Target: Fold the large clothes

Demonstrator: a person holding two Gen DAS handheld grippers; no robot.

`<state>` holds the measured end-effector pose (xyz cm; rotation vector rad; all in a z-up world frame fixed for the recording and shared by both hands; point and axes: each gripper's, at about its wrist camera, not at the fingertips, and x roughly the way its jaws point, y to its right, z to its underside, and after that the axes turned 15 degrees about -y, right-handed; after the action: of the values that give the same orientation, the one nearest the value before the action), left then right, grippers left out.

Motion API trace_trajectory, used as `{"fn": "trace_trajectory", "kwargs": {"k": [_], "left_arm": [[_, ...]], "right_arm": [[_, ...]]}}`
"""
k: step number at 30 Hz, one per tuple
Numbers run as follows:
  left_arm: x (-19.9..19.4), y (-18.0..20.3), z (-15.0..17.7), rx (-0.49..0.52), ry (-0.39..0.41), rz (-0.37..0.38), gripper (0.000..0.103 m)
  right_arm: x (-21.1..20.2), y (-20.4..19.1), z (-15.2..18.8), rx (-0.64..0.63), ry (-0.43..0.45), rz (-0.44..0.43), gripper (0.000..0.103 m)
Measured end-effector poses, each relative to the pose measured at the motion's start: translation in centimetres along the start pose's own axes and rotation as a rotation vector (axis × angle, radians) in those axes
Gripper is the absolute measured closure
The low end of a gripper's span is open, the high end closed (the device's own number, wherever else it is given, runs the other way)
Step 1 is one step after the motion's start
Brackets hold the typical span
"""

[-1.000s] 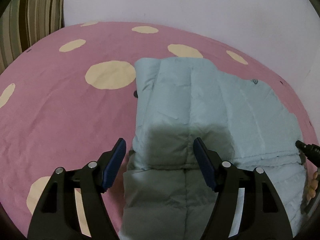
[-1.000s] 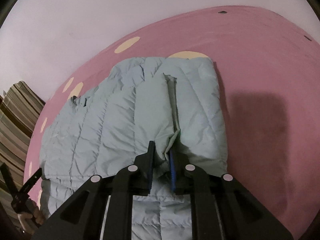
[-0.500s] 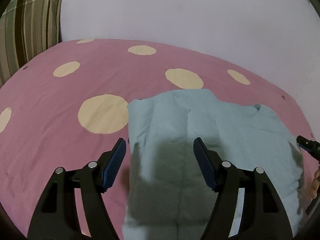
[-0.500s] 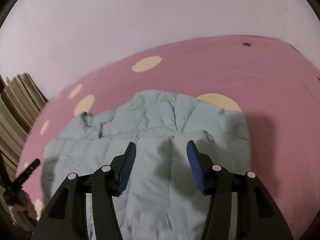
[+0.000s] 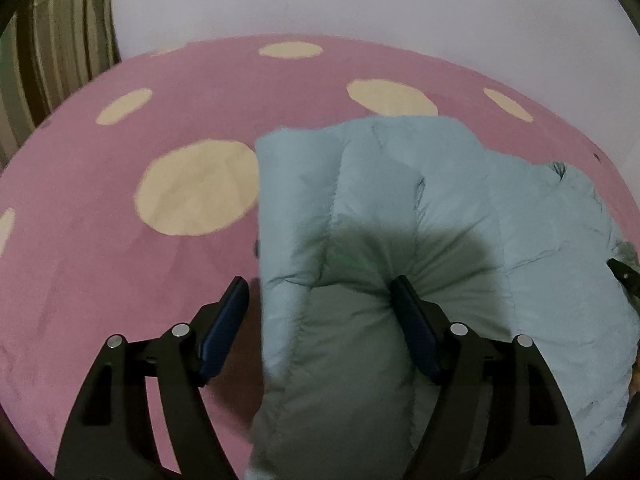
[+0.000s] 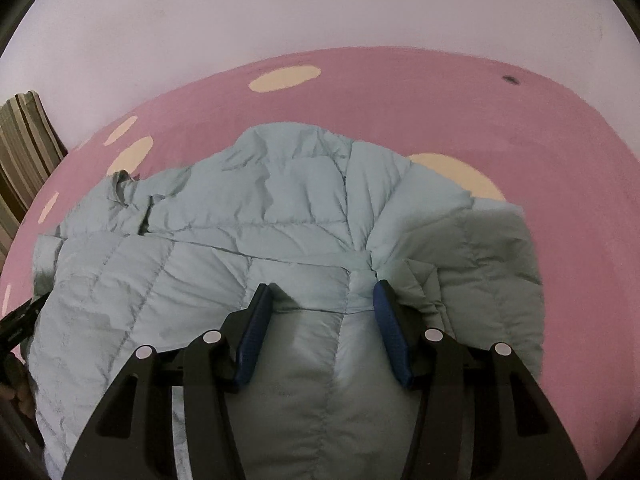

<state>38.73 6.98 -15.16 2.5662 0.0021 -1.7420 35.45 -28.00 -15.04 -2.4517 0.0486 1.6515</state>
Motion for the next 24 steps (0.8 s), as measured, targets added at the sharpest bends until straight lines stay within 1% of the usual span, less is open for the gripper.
{"fn": "trace_trajectory", "kwargs": {"k": [2,3,5,7,9,10,12,14,19,22,24], "left_arm": [[-1.5,0.0,0.6,0.003,0.037,0.01,0.029],[-2.7,0.1,1.0,0.004,0.062,0.027,0.029],[-4.0,0.5,1.9,0.01,0.079,0.071,0.029],[-4.6,1.3,2.8,0.033,0.08,0.104,0.029],[-4.2,2.2,3.4,0.053,0.054,0.122,0.029],[-3.7,2.4,3.6,0.056,0.039,0.122,0.029],[-2.3,2.6,3.9,0.051,0.001,0.097,0.029],[-1.4,2.5,4.0,0.047,-0.02,0.092,0.029],[-0.1,3.3,4.2,0.072,-0.023,0.049,0.028],[0.3,3.4,4.2,0.076,-0.021,0.042,0.028],[-0.5,3.2,4.3,0.072,-0.009,0.051,0.028]], "right_arm": [[-1.9,0.0,0.8,0.002,0.03,-0.008,0.05],[-3.0,0.0,1.5,0.0,0.047,-0.01,0.05],[-4.3,-0.2,2.7,-0.008,0.063,-0.011,0.05],[-4.9,-0.3,3.9,-0.016,0.061,-0.018,0.05],[-4.4,-0.4,4.9,-0.023,0.031,-0.01,0.05],[-4.0,-0.4,5.6,-0.026,0.014,0.001,0.05],[-2.8,-0.4,6.1,-0.03,-0.01,0.028,0.05],[-1.4,-0.3,6.5,-0.034,-0.042,0.03,0.05],[-0.3,-0.6,6.9,-0.035,-0.026,0.053,0.05],[-0.4,-0.6,7.0,-0.034,-0.02,0.052,0.05],[-1.0,-0.5,7.0,-0.028,-0.008,0.033,0.049]]}}
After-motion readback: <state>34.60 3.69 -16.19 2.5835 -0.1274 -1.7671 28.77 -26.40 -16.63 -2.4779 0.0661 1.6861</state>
